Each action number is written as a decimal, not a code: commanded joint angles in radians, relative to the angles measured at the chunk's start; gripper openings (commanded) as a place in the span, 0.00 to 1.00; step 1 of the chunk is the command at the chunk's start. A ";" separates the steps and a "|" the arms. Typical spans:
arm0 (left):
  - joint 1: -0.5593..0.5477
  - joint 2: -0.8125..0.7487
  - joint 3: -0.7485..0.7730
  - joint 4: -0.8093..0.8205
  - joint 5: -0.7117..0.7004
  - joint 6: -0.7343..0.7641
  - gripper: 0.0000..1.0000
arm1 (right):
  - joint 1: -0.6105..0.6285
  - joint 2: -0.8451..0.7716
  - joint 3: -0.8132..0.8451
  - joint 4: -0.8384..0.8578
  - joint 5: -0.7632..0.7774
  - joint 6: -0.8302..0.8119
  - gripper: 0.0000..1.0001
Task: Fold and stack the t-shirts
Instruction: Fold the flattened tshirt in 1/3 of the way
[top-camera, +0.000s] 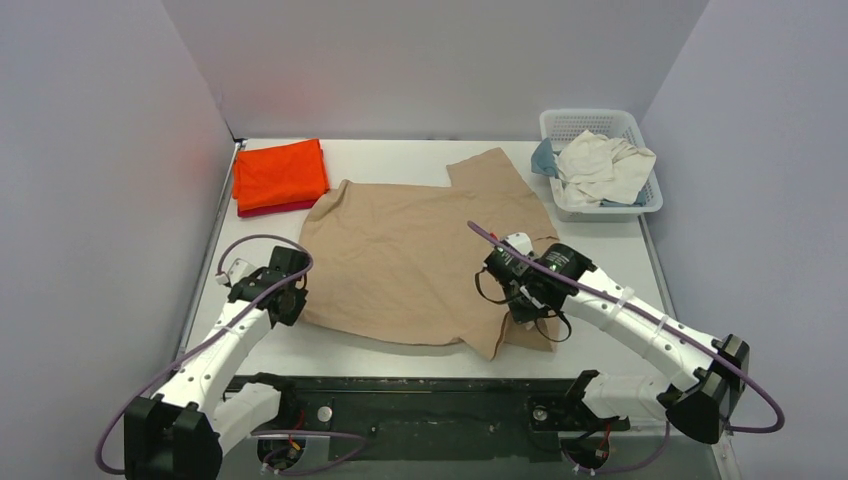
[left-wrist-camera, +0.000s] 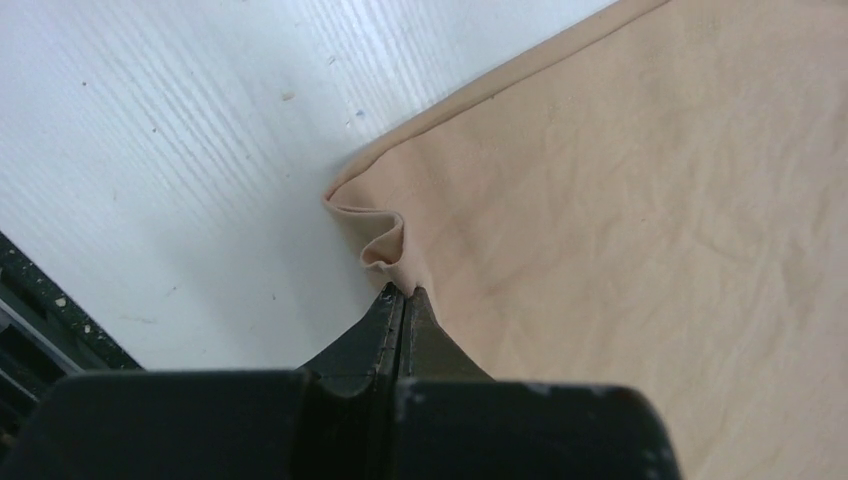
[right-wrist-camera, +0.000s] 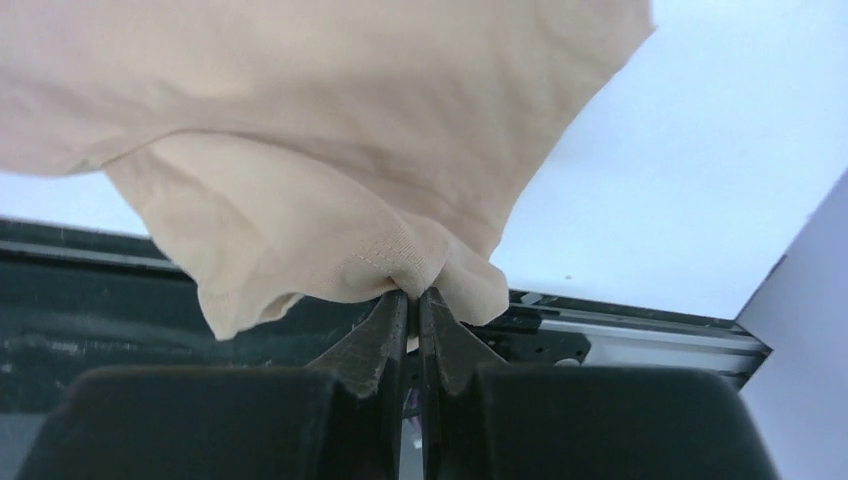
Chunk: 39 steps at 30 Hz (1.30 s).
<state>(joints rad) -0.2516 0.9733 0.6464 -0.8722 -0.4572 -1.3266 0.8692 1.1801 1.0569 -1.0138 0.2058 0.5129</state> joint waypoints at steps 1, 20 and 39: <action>0.040 0.051 0.067 0.093 -0.034 0.031 0.00 | -0.063 0.076 0.113 -0.021 0.131 -0.084 0.00; 0.131 0.346 0.204 0.337 0.057 0.170 0.00 | -0.267 0.387 0.397 0.099 0.185 -0.323 0.00; 0.138 0.503 0.296 0.347 -0.007 0.190 0.00 | -0.361 0.590 0.542 0.116 0.141 -0.366 0.00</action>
<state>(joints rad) -0.1272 1.4673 0.8875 -0.5564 -0.4217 -1.1473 0.5224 1.7416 1.5383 -0.8734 0.3416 0.1604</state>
